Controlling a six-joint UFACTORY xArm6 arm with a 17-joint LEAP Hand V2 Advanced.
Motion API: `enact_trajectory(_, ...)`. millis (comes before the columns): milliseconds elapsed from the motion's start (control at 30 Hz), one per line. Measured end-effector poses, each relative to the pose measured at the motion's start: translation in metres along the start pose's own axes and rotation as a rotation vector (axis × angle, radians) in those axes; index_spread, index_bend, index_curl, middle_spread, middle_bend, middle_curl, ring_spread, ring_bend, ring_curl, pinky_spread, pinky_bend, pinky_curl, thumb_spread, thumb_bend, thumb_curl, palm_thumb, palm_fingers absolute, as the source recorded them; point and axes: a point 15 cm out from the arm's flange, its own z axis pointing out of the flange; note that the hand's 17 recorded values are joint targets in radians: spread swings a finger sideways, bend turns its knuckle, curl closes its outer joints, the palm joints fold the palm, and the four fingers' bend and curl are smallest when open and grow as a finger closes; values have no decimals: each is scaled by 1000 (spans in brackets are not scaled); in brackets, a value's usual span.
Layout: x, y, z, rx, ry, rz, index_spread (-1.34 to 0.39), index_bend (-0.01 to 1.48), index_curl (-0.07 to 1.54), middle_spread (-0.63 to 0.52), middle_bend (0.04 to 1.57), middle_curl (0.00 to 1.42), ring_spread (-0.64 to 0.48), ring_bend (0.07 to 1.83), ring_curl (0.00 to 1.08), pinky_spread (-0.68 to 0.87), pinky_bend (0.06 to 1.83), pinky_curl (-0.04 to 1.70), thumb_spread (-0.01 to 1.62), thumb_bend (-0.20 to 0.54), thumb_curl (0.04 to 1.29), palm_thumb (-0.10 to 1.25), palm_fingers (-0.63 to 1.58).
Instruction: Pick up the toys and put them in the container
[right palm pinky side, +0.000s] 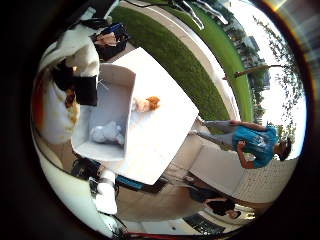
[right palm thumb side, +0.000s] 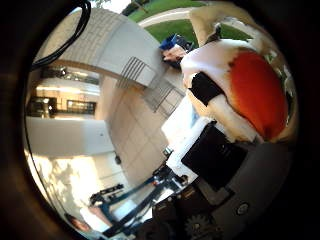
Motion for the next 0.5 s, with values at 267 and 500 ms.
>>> enact_trajectory(267,7,-5,80,-62,-30,32,-564,566,1006,-86,1049,760,15,1337,694,244,1495,723,1186,-29,613,782,497)
enact_trajectory(500,14,3,122,-172,-60,-24,-493,274,726,8,424,476,221,790,439,383,1175,554,1169,-28,561,737,-260)
